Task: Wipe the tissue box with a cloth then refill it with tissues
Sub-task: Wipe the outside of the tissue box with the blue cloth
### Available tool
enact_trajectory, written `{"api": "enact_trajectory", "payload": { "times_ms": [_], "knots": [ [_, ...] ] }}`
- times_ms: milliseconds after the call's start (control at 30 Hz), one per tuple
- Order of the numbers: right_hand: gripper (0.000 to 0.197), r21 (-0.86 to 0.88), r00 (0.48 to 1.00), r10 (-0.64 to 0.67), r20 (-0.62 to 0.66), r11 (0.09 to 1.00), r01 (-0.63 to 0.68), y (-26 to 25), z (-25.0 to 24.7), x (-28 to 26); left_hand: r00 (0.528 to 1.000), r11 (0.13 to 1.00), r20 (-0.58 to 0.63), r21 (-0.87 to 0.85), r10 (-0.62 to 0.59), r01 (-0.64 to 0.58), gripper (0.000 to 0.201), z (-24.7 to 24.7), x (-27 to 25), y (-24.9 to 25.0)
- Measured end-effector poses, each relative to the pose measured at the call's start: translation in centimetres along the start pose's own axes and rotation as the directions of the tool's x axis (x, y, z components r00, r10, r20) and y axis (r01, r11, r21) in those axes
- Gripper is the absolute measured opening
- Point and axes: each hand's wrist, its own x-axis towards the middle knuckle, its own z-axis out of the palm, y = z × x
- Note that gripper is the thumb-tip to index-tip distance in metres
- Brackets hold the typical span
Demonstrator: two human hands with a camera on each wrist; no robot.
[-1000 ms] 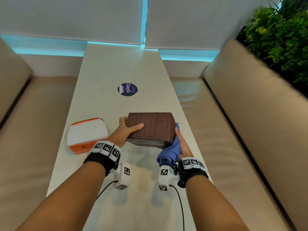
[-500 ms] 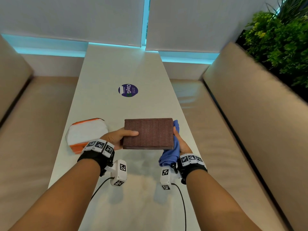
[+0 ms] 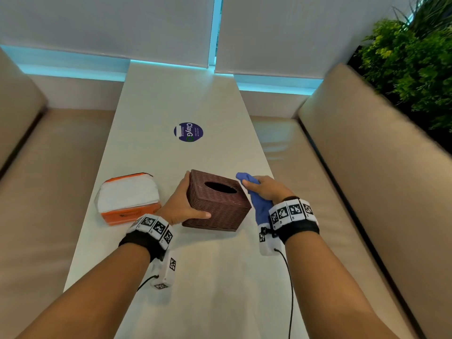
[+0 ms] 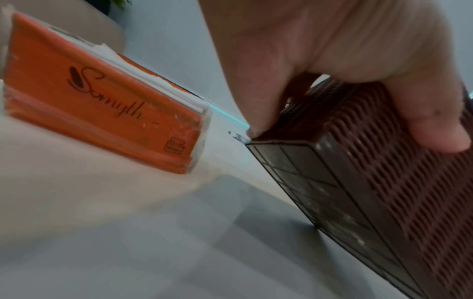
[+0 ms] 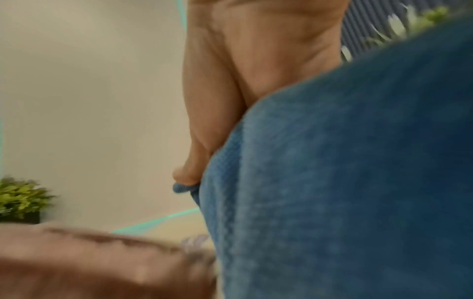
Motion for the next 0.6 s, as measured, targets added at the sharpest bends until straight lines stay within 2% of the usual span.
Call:
{"api": "enact_trajectory", "payload": {
  "times_ms": [100, 200, 267, 367, 467, 533, 600],
  "knots": [
    [0.049, -0.1, 0.999, -0.025, -0.029, 0.995, 0.022, -2.3, -1.3, -0.7, 0.999, 0.997, -0.003, 0.068, 0.038, -0.038, 0.159, 0.1, 0.0, -0.5],
    [0.052, -0.014, 0.992, -0.108, -0.063, 0.994, 0.107, -3.6, -0.5, -0.2, 0.999, 0.99, 0.032, 0.134, 0.043, -0.046, 0.162, -0.2, 0.3, -1.3],
    [0.06, -0.019, 0.988, -0.153, -0.016, 0.988, 0.152, -3.7, 1.2, 0.6, 0.998, 0.98, 0.04, 0.195, 0.043, -0.05, 0.162, -0.4, 0.4, -1.4],
    [0.069, -0.176, 0.992, -0.106, 0.074, 0.977, 0.118, -2.2, 4.8, 2.3, 0.999, 0.95, 0.037, 0.311, 0.0, -0.012, 0.156, -0.2, 0.1, -0.3],
    [0.068, -0.232, 0.989, -0.127, -0.069, 0.967, 0.108, -0.8, 6.8, 2.9, 0.999, 0.93, 0.026, 0.367, -0.023, 0.012, 0.154, -0.2, 0.5, -0.5],
    [0.064, -0.238, 0.966, -0.187, -0.178, 0.961, 0.143, -0.1, 7.4, 3.0, 1.0, 0.921, 0.019, 0.388, 0.015, -0.021, 0.152, -0.3, 0.6, -0.4],
    [0.059, -0.181, 0.963, -0.19, -0.193, 0.971, 0.156, 0.1, 7.6, 3.1, 0.998, 0.924, 0.014, 0.377, 0.067, -0.067, 0.146, -0.2, 0.8, -0.5]
  ]
}}
